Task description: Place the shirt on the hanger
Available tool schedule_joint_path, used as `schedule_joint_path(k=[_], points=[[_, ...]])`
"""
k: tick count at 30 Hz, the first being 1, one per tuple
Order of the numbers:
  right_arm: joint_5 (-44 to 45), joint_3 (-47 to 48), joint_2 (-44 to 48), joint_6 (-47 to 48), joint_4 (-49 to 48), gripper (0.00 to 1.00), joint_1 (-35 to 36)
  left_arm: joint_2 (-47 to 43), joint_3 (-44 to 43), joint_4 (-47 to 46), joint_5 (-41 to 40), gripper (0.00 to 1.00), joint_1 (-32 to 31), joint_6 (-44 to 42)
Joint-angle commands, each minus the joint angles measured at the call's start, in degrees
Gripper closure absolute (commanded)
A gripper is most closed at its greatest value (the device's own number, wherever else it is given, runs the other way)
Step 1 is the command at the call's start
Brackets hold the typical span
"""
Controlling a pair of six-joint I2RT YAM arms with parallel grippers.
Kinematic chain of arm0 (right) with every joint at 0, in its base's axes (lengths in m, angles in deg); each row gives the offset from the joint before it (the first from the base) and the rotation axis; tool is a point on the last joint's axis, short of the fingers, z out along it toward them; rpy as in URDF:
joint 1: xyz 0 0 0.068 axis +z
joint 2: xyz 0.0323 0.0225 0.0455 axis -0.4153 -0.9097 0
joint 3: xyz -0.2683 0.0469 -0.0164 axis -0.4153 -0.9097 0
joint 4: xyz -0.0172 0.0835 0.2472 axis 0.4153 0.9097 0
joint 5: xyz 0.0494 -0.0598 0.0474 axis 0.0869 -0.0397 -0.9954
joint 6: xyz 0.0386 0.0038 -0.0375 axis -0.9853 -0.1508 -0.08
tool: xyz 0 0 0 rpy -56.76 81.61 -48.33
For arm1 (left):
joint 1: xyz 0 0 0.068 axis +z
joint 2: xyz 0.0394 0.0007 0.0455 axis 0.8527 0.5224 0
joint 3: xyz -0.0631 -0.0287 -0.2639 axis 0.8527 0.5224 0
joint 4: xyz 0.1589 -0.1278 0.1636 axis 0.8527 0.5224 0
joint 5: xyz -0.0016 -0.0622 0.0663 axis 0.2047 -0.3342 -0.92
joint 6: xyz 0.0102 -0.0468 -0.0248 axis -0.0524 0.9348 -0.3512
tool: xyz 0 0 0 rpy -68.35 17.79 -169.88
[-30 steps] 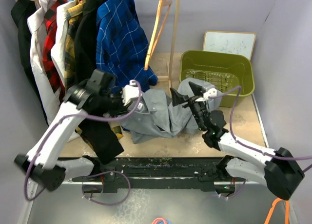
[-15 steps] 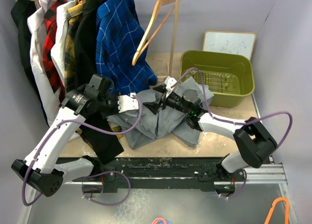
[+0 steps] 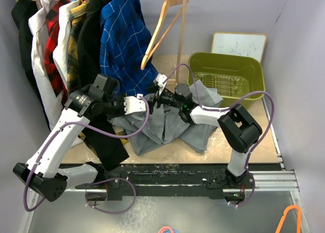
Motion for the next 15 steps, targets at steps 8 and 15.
schedule_joint_path(k=[8, 15], points=[[0.9, 9.2, -5.5, -2.1, -2.2, 0.78, -0.1, 1.2, -4.2, -2.4, 2.4, 0.71, -0.2, 3.4], [18.4, -0.9, 8.1, -3.4, -2.8, 1.00, 0.7, 1.5, -3.8, -4.3, -0.4, 0.70, -0.2, 5.1]])
